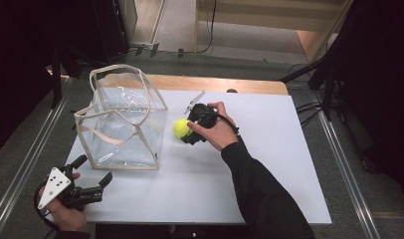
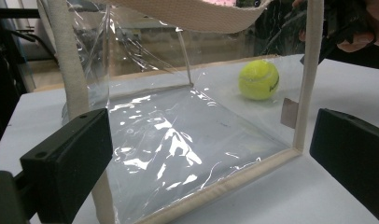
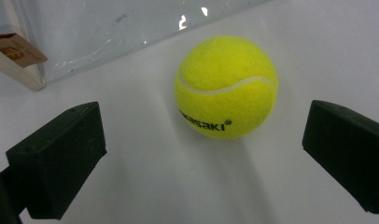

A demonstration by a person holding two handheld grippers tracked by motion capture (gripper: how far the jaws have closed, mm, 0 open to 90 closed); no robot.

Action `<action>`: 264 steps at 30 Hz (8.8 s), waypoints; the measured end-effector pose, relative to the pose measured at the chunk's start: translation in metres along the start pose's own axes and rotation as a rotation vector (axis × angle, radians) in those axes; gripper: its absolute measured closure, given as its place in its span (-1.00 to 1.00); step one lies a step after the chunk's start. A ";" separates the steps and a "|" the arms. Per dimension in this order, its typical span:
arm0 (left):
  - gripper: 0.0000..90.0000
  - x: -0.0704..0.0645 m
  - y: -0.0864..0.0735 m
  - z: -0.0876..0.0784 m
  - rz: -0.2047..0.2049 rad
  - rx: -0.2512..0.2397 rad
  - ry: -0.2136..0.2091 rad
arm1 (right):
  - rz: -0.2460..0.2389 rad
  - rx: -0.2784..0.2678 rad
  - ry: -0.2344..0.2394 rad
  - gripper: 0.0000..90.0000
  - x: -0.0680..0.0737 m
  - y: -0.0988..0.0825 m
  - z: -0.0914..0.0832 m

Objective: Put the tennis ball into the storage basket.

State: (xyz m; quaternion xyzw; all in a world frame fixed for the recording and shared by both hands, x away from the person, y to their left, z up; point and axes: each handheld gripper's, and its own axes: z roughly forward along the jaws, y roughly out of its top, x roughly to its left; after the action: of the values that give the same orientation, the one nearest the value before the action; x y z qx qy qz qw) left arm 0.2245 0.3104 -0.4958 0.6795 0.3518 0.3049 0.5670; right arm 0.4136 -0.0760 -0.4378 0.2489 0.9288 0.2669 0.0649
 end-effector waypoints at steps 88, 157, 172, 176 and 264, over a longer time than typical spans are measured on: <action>-1.00 0.001 0.000 0.000 -0.011 -0.014 -0.003 | -0.013 0.076 0.050 -0.48 -0.006 0.041 0.005; -1.00 0.001 0.000 0.000 -0.012 -0.015 -0.007 | -0.138 0.012 0.132 -0.48 0.019 0.108 -0.090; -1.00 0.001 0.000 0.000 -0.012 -0.017 -0.007 | -0.156 -0.009 0.141 -0.47 0.025 0.122 -0.099; -1.00 0.001 0.000 0.000 -0.009 -0.015 -0.008 | -0.165 -0.019 0.145 -0.47 0.028 0.129 -0.103; -1.00 0.001 0.000 0.000 -0.012 -0.017 -0.011 | -0.267 0.077 0.152 -0.49 0.047 0.162 -0.059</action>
State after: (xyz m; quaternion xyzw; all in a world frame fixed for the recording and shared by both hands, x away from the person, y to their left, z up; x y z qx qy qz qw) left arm 0.2255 0.3111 -0.4955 0.6744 0.3502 0.3004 0.5765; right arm 0.4273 0.0389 -0.3015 0.1044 0.9654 0.2380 0.0198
